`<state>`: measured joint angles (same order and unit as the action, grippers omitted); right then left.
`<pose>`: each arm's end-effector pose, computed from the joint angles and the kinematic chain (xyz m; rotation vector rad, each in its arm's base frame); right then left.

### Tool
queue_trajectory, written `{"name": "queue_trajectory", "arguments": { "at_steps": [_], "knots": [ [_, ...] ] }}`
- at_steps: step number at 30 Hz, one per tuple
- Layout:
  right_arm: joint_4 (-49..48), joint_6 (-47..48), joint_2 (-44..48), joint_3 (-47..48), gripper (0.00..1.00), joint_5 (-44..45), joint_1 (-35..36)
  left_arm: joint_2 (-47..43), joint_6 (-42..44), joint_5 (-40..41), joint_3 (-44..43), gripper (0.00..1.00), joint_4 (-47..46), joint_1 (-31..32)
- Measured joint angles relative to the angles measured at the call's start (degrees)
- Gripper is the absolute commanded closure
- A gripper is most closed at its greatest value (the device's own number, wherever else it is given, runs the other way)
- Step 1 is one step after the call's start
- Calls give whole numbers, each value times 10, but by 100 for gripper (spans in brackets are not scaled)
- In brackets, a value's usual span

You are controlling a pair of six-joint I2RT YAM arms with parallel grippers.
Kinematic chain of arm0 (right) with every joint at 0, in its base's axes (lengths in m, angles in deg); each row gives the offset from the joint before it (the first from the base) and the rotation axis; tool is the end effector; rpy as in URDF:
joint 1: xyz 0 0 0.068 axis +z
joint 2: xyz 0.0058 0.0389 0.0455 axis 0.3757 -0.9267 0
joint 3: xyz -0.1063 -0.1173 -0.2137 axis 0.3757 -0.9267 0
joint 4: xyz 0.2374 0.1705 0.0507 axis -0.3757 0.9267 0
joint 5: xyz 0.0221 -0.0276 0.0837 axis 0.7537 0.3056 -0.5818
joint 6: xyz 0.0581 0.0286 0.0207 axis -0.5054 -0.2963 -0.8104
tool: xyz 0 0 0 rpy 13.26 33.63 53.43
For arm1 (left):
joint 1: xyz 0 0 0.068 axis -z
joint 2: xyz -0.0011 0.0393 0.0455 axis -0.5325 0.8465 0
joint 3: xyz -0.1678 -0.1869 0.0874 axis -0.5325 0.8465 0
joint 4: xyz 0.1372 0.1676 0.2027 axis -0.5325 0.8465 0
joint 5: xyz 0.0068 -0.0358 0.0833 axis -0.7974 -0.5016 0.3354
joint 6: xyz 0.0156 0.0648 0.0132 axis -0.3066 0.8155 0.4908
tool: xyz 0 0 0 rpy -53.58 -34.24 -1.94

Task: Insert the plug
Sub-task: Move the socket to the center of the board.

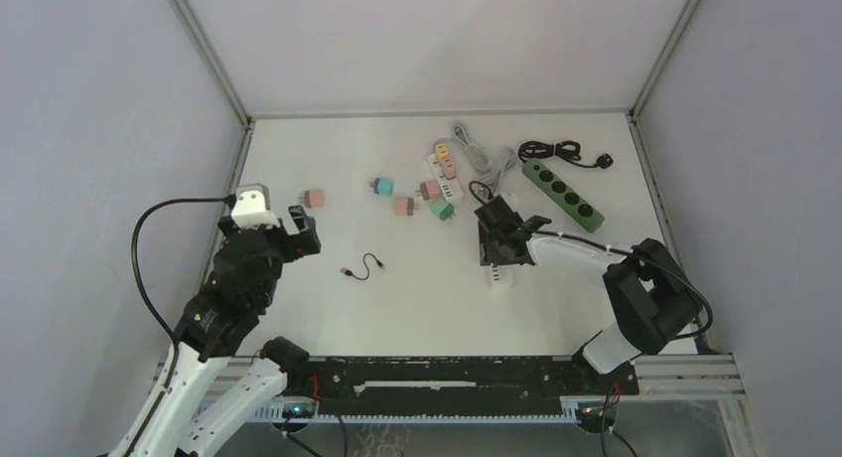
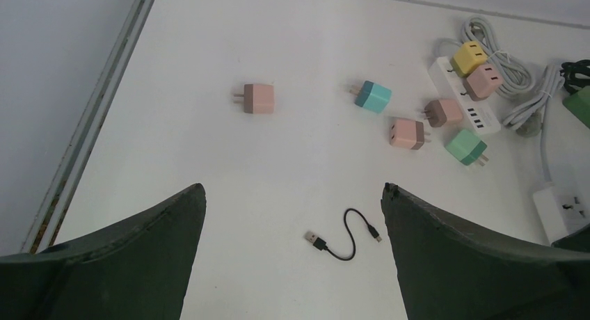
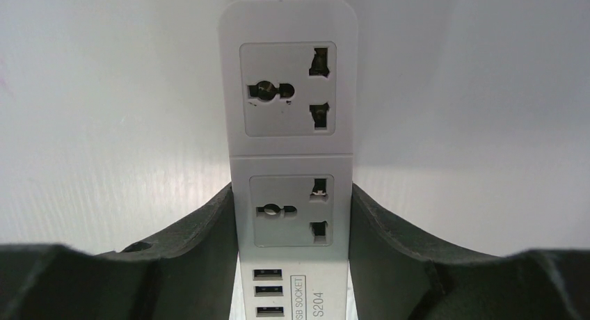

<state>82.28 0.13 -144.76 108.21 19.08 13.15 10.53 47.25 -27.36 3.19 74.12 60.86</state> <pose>0.2743 0.1773 0.1274 -0.1453 2.6308 0.0197 0.1549 -0.0527 0.3556 -0.1615 1.8228 -0.0320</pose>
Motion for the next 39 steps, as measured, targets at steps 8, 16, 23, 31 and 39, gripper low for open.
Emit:
{"name": "queue_trajectory", "arguments": {
  "at_steps": [8,16,23,31,39],
  "knots": [
    [-3,-35,41,-42,63,19,51,32,-31,-50,-3,1,22,0],
    [-10,-58,44,-57,55,42,80,69,-111,-122,7,3,33,6],
    [-23,-58,23,-57,32,53,112,125,-150,-142,46,3,12,31],
    [-20,-53,32,-59,11,83,146,217,-178,-150,68,1,-48,40],
    [-25,-30,214,-115,3,148,150,312,-207,-127,64,0,-111,39]
  ]
}}
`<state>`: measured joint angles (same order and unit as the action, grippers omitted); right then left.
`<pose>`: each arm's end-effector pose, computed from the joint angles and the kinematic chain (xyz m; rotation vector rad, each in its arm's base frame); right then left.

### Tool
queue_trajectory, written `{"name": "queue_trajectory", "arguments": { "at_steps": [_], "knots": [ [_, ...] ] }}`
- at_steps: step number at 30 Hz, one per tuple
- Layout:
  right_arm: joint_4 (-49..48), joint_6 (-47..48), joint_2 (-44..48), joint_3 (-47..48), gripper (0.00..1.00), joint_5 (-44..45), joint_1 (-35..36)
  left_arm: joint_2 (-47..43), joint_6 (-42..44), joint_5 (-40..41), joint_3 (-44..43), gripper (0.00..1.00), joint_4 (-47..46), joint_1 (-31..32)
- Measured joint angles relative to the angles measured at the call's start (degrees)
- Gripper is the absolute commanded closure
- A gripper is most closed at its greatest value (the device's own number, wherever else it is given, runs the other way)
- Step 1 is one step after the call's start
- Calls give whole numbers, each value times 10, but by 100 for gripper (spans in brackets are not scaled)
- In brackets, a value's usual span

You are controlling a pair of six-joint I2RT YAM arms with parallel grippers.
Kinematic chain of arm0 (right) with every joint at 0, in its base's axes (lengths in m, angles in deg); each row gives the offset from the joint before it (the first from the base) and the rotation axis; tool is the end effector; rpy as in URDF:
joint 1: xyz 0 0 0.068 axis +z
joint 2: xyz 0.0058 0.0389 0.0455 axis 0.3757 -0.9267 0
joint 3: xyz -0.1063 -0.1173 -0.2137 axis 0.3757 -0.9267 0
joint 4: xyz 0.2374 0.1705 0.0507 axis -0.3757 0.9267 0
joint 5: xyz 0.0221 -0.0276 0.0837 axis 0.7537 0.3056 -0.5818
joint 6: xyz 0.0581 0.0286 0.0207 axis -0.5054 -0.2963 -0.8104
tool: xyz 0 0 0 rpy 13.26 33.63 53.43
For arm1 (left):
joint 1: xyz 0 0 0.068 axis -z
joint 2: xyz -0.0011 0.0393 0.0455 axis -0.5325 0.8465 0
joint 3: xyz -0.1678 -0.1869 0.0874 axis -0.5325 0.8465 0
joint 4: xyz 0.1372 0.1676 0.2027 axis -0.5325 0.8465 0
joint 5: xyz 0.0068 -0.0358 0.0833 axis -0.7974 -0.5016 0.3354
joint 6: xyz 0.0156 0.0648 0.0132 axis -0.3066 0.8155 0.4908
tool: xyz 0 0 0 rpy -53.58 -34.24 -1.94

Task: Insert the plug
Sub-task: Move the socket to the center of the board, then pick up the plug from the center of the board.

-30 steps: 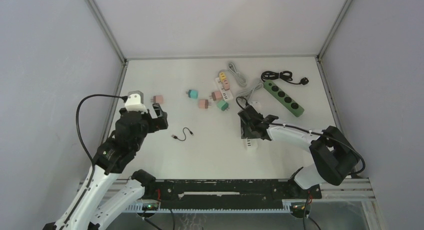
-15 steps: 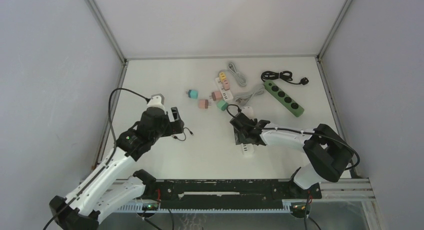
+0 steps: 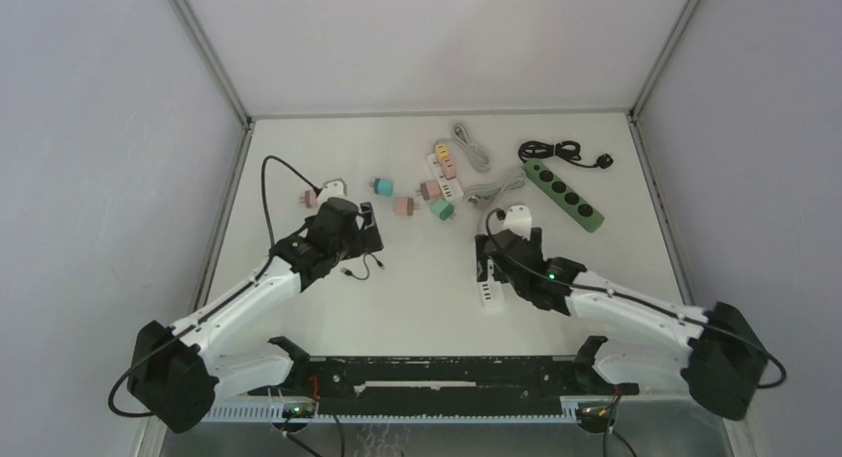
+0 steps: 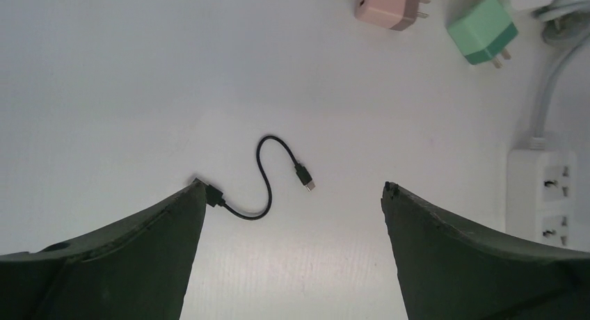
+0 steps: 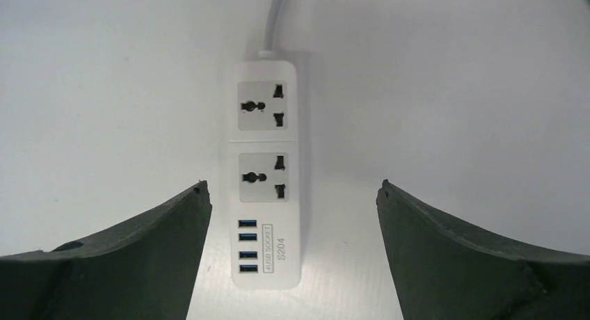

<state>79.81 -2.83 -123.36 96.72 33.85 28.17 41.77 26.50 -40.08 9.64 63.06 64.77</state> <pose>0.1939 0.1918 0.1721 -0.2329 2.3204 0.0436 0.2409 -0.1336 0.2180 -0.2342 2.2909 -0.2424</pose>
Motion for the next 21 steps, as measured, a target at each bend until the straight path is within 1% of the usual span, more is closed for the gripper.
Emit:
{"name": "queue_trajectory", "arguments": {
  "at_steps": [2,4,8,12,16,21],
  "knots": [
    [-17,16,61,-28,1,10,0,22,-6,8,-4,0,0,-4],
    [-37,32,118,-57,0,14,-1,41,-16,16,-12,0,2,-14],
    [-69,65,230,-101,0,15,-15,64,-39,30,-27,0,1,-60],
    [-108,73,299,-125,0,6,-49,94,-52,33,-45,0,3,-112],
    [-158,73,362,-179,0,-12,-95,150,-68,33,-89,0,14,-154],
    [-177,73,402,-224,1,-45,-134,212,-98,38,-143,0,28,-203]
  ]
}}
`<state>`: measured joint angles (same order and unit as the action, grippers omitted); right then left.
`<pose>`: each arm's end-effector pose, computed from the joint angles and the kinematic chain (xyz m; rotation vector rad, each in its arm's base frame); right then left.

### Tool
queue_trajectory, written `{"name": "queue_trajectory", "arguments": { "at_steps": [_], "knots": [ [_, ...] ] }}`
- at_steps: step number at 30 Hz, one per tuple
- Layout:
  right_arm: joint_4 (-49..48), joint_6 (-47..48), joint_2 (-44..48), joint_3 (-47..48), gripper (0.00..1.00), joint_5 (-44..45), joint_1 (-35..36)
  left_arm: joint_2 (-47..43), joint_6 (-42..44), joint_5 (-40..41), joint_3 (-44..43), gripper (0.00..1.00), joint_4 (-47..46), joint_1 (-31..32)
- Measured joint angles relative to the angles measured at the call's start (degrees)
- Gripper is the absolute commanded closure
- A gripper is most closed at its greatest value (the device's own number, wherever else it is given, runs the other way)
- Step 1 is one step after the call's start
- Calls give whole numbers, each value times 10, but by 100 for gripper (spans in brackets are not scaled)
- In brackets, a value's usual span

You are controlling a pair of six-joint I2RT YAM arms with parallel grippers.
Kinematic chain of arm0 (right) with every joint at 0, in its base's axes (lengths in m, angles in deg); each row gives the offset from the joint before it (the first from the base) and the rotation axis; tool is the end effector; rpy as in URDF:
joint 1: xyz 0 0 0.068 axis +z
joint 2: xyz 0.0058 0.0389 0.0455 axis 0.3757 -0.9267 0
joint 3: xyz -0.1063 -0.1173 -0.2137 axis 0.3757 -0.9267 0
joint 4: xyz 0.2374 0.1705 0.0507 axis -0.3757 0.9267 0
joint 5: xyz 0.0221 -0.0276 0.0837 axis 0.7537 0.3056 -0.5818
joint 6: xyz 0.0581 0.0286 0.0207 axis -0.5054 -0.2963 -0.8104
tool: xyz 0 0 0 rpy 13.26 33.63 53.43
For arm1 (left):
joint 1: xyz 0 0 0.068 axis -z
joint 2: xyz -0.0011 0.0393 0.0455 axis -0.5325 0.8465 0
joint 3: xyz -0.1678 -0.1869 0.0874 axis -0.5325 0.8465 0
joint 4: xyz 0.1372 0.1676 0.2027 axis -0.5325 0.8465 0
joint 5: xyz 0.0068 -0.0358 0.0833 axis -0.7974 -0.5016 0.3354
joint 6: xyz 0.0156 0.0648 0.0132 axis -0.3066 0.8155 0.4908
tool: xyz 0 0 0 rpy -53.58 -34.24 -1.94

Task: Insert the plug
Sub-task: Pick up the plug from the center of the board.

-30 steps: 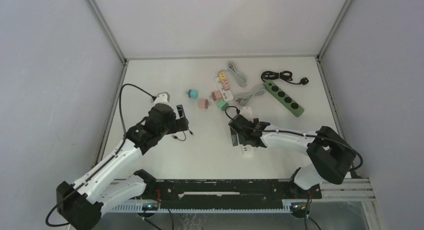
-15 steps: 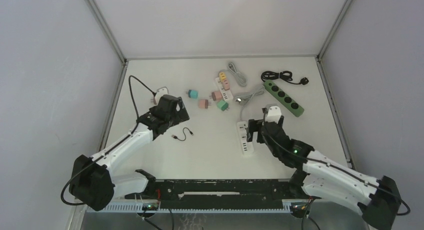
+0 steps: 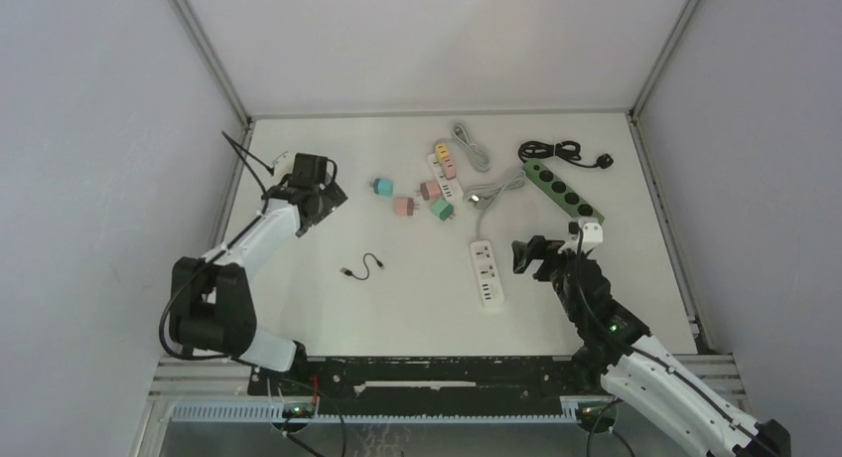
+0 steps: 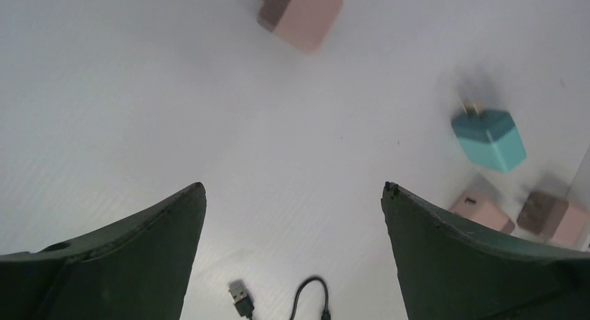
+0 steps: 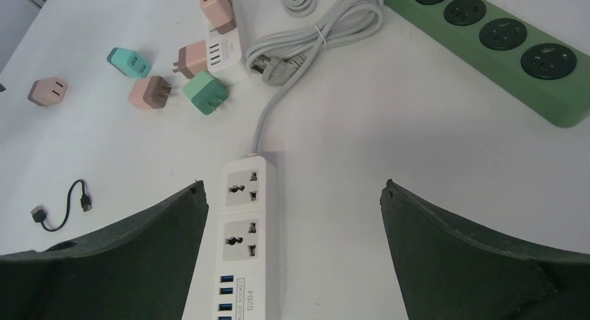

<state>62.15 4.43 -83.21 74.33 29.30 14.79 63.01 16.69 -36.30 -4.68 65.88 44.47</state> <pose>0.1719 0.1007 0.2007 0.0455 1.8450 0.3157 0.3386 -0.0528 0.1996 -0.8503 2.2593 0.0299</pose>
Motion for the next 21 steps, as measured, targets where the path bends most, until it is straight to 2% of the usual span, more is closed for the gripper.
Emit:
{"name": "queue_trajectory", "arguments": {
  "at_steps": [7,19,21],
  "knots": [
    [-2,0,39,-10,4,-17,-19,120,-35,-3,-98,5,27,-47],
    [-7,0,36,-21,5,-39,-30,300,-59,-13,-267,11,73,-96],
    [-9,0,32,-22,5,-40,-33,324,-59,-16,-296,22,84,-102]
  ]
}}
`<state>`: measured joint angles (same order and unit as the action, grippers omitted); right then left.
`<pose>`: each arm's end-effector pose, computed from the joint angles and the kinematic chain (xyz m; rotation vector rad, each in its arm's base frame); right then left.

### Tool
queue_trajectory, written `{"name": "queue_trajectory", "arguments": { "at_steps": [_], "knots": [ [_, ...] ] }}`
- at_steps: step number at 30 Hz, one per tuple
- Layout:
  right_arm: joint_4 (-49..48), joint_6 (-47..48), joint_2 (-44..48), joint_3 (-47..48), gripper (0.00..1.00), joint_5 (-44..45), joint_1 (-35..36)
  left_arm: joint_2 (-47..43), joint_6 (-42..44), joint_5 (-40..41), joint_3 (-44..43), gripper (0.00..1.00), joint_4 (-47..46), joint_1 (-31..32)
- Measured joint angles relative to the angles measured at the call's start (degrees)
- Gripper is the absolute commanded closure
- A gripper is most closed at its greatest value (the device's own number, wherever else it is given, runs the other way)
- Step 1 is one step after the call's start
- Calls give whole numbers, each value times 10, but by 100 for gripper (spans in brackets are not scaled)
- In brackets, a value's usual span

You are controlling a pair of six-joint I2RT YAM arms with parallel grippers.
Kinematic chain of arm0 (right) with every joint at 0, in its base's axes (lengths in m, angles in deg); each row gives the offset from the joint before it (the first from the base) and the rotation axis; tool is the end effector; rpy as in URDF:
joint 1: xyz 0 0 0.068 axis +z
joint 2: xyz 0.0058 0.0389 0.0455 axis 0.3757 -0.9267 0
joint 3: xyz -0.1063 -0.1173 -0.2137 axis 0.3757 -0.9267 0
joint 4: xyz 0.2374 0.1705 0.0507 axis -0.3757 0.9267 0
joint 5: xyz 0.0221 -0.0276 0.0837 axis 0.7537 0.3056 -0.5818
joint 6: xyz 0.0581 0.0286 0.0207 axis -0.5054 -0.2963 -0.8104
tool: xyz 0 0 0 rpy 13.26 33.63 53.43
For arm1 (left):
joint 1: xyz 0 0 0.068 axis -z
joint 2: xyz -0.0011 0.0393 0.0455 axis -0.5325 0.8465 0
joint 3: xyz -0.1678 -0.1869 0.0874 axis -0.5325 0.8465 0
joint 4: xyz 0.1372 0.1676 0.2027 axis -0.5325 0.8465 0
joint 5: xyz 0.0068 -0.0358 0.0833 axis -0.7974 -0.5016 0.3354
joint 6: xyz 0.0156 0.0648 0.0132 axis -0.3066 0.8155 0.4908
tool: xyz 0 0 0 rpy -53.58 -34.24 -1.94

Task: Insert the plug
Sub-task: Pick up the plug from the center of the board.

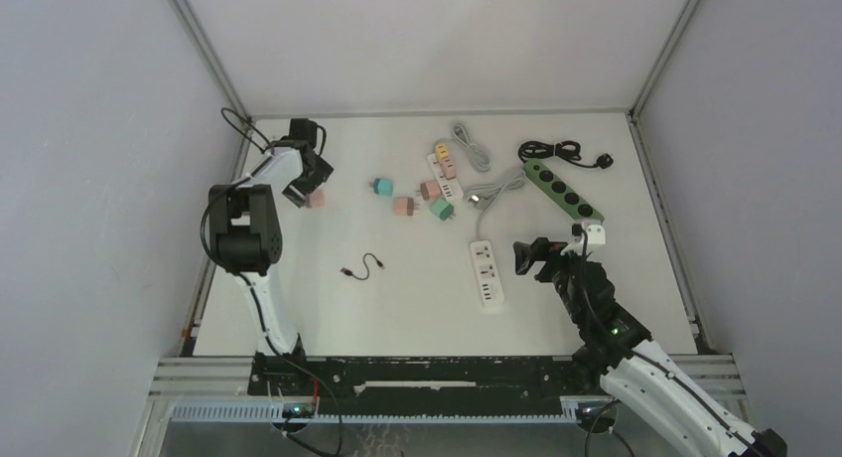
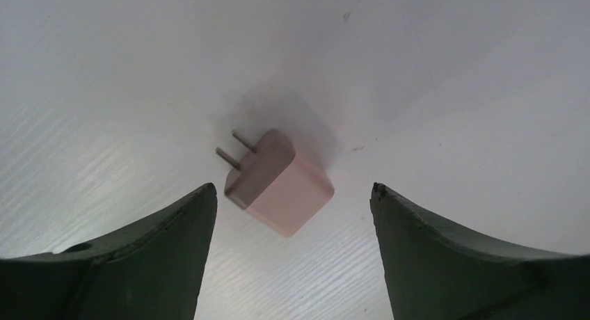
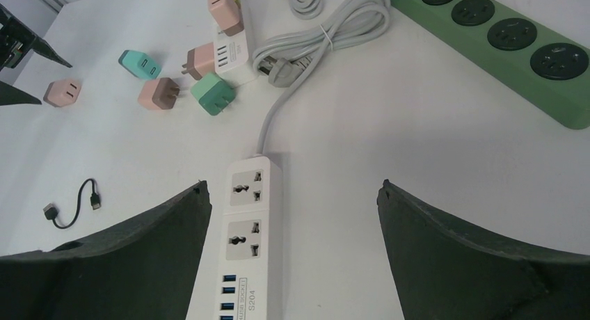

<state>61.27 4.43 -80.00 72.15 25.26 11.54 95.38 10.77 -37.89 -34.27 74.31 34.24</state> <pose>0.1722 0.0917 0.1965 0.0565 1.8243 0.3550 0.4595 0.0026 0.1506 -1.1897 2.3019 0.1601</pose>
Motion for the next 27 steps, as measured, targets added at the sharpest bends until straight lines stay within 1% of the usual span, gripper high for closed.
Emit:
{"name": "queue_trajectory", "arguments": {
  "at_steps": [1,5,11,17,27],
  "knots": [
    [0,0,-2,0,5,0,-1,11,0,-2,-12,26,3,-3],
    [-1,0,-2,0,6,0,-3,37,2,-10,-31,26,14,-9],
    [-1,0,1,-1,6,0,-9,40,12,-17,-37,27,36,-9],
    [-1,0,4,-2,6,0,-10,40,22,-20,-38,36,50,-10],
    [0,-2,15,-2,6,-3,-14,40,42,-35,-36,34,51,-18]
  ]
}}
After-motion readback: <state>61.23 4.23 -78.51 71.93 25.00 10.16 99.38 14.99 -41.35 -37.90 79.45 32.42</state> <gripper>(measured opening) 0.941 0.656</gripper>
